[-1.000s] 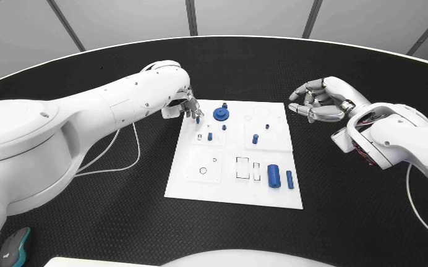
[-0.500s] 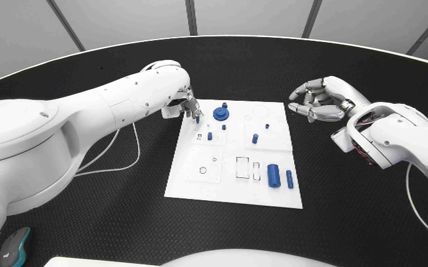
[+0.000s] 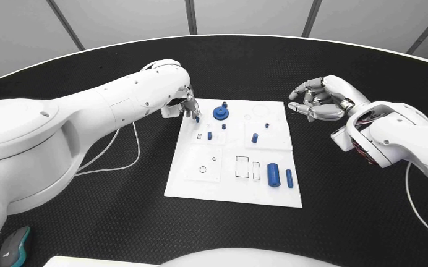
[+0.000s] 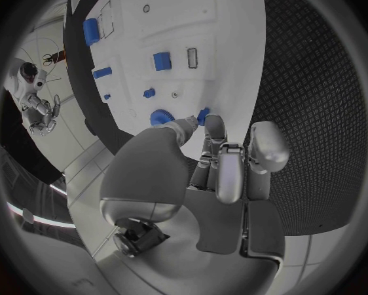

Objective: Assemble the parts on the task board

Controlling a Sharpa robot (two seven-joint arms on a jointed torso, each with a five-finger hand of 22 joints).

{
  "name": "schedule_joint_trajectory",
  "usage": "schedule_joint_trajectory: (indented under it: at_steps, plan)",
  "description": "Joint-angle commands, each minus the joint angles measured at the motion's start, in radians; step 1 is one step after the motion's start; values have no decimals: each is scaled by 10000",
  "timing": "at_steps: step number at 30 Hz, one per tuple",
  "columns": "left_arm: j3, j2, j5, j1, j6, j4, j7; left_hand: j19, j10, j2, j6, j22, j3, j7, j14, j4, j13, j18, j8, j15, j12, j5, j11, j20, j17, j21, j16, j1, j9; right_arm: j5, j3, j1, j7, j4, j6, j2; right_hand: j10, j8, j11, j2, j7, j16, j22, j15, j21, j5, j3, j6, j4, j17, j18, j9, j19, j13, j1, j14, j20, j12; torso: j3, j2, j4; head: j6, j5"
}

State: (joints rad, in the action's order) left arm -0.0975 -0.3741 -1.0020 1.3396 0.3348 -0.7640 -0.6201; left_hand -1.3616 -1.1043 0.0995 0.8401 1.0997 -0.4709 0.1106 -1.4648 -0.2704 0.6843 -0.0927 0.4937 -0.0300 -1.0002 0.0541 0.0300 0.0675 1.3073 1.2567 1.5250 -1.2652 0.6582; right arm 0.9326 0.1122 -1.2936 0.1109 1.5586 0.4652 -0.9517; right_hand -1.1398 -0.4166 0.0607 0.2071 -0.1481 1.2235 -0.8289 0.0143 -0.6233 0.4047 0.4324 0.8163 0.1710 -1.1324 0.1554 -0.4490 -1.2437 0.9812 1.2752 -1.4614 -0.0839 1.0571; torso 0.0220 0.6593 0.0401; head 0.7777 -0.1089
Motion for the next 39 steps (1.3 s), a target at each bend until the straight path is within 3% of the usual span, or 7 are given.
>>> schedule_joint_trajectory:
  at_steps: [1,8,12,16,18,25,39]
  plan:
    - [-1,8,0,-8,17,17,0,-43,-21,-2,33,13,-82,-37,-785,-8,-26,-70,41,-61,-42,-37,-16,-25,1853,38,37,-79,-13,0,0,0,2,-1,0,1,0,-60,-12,11,9,-41,-13,38,33,56,59,-72,7,-10,137,11,-45,9,58,-52,-9,-28,3,1,9,12,5]
    - [-3,21,1,-23,34,40,0,-40,-29,-77,16,23,-266,-51,-788,57,-34,-69,80,-73,-37,-36,-29,-33,1862,45,44,-243,-39,0,0,0,4,-4,0,-2,-4,-67,-11,12,8,-39,-22,37,28,55,57,-70,15,-18,135,13,-50,11,47,-55,-10,-24,3,1,4,22,23]
    - [-4,27,1,-31,56,46,3,-35,-30,-204,-60,46,-918,-77,-789,449,-68,-69,189,-111,1,-31,-64,-61,1868,61,49,-745,-69,0,0,0,7,-6,-1,0,-13,-70,-10,14,8,-45,-24,37,28,53,54,-69,21,-14,135,14,-51,22,38,-54,-10,-12,1,-3,1,47,27]
    - [-5,33,2,-42,81,65,1,-36,-25,-158,-150,75,-1632,-52,-791,866,-129,-63,351,-102,62,-29,-50,-64,1873,82,55,-963,-48,0,0,0,10,-10,-3,3,-13,-70,-10,14,8,-45,-24,37,28,53,54,-69,21,-14,135,14,-51,22,38,-54,-10,-12,7,-3,2,45,28]
    - [-6,35,2,-47,99,80,-1,-38,-72,-58,-234,114,-2410,19,-797,1231,-159,-59,569,-58,81,-46,8,-41,1888,112,66,-838,4,0,0,0,11,-13,-6,6,-13,-70,-10,14,8,-45,-24,37,28,53,54,-69,21,-14,135,14,-51,22,38,-54,-10,-12,11,-5,8,41,28]
    - [-9,28,14,-59,121,110,25,-47,-156,-11,-337,184,-3410,50,-807,1742,-148,-49,812,-37,26,-23,24,11,1914,168,84,-445,11,0,0,0,12,-21,-16,8,-13,-70,-10,14,8,-45,-24,37,28,53,54,-69,21,-14,135,14,-51,22,38,-54,-10,-12,8,-1,1,51,36]
    - [-13,-311,862,-61,-454,-221,224,-62,-470,90,-202,250,-4295,-3,-806,2355,235,-45,1140,-75,-330,22,-25,18,1888,231,75,79,-10,0,0,0,12,-38,-26,-12,-19,-77,-10,13,8,-31,-34,36,22,51,49,-65,33,-36,132,16,-57,25,23,-61,-10,-7,8,-21,-13,49,47]
